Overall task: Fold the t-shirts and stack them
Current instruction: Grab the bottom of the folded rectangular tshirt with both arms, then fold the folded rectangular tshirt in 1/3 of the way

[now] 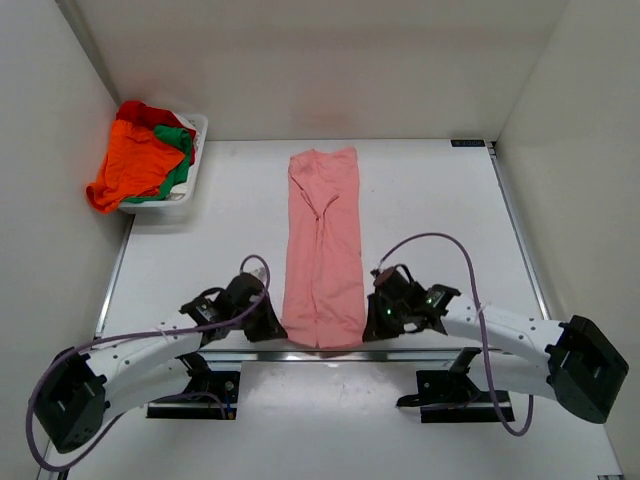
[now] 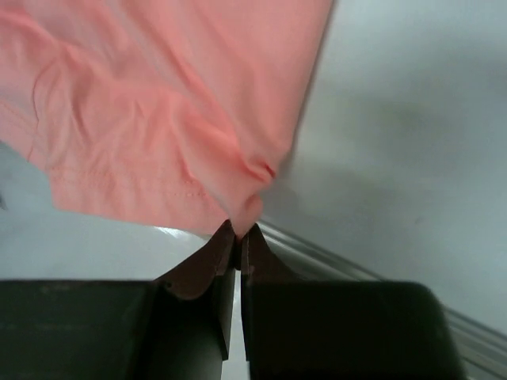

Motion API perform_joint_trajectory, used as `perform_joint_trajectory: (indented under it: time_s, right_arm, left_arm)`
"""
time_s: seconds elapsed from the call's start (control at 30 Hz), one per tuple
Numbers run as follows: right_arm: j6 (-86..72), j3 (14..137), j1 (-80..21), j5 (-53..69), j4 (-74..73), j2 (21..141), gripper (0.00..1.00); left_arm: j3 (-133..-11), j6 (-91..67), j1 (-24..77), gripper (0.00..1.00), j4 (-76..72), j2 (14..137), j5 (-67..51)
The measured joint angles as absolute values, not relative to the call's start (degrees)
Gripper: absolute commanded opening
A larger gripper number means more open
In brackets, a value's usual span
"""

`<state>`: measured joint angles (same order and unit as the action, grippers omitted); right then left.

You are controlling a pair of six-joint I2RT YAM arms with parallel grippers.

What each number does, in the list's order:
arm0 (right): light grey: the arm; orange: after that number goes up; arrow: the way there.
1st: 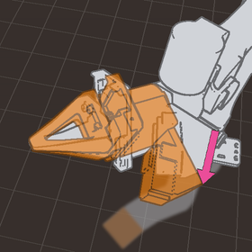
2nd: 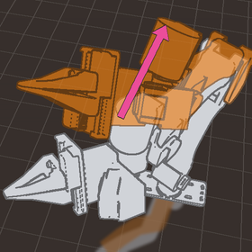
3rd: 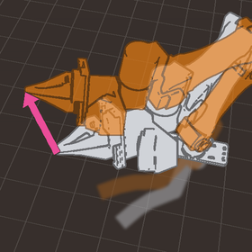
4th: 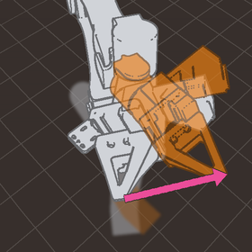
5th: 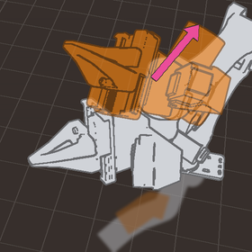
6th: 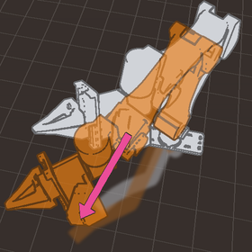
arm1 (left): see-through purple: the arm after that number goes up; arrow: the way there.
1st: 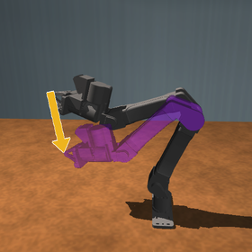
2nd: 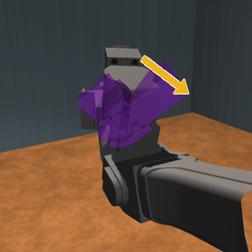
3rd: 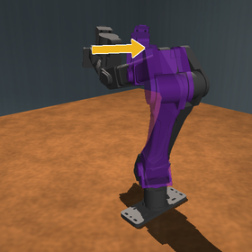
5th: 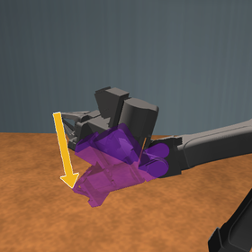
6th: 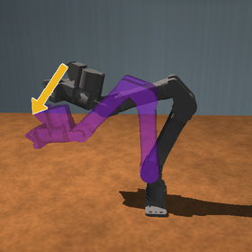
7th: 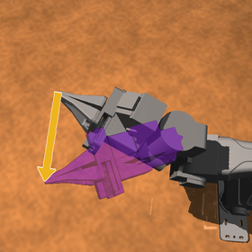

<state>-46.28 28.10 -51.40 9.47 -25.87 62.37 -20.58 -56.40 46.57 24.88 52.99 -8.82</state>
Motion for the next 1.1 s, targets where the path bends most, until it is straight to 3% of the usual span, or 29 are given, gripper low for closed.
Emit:
perform_joint_trajectory:
  time_s: [0.17,0.3,0.7,0.73,0.8,0.87,0.93,0.97,1.0,1.03,1.1]
  right_arm:
    - [-35.55,42.68,-37.74,13.43,-29.02,69.25,0.00]
    - [-27.53,53.69,-29.95,15.66,-29.41,77.12,0.00]
    - [-16.49,76.77,-22.39,19.09,-31.46,100.22,0.00]
    - [-16.21,78.24,-22.11,19.14,-31.40,101.89,0.00]
    - [-15.40,80.88,-21.71,19.18,-31.48,105.03,0.00]
    - [-14.98,83.92,-21.34,18.96,-31.73,108.33,0.04]
    - [-14.92,86.70,-20.88,18.48,-31.46,111.28,0.16]
    - [-15.25,87.59,-20.45,18.39,-30.87,112.33,0.28]
    - [-16.10,87.85,-19.88,18.17,-29.50,112.92,0.34]
    - [-16.75,87.83,-19.25,17.76,-28.42,112.97,0.52]
    - [-18.65,87.20,-17.65,15.77,-25.28,112.53,0.65]
  left_arm:
    - [-35.20,-48.73,31.22,0.00,28.08,59.59,-12.73]
    - [-49.89,-42.46,26.52,0.00,27.31,72.25,-15.29]
    - [-68.66,-34.83,17.58,0.00,26.65,97.41,-19.79]
    - [-69.78,-34.46,16.95,0.03,26.48,98.94,-19.97]
    - [-71.44,-34.06,15.88,0.24,25.78,101.73,-20.32]
    - [-73.84,-33.67,14.94,0.36,24.99,105.21,-20.99]
    - [-76.90,-33.76,14.24,0.50,23.94,109.14,-21.82]
    - [-79.31,-34.13,13.89,0.52,23.64,111.50,-22.46]
    - [-81.69,-34.72,13.58,0.55,22.94,113.67,-23.24]
    - [-83.77,-35.27,13.30,0.58,21.76,115.46,-23.83]
    - [-87.22,-36.71,12.60,0.61,18.85,117.91,-25.21]
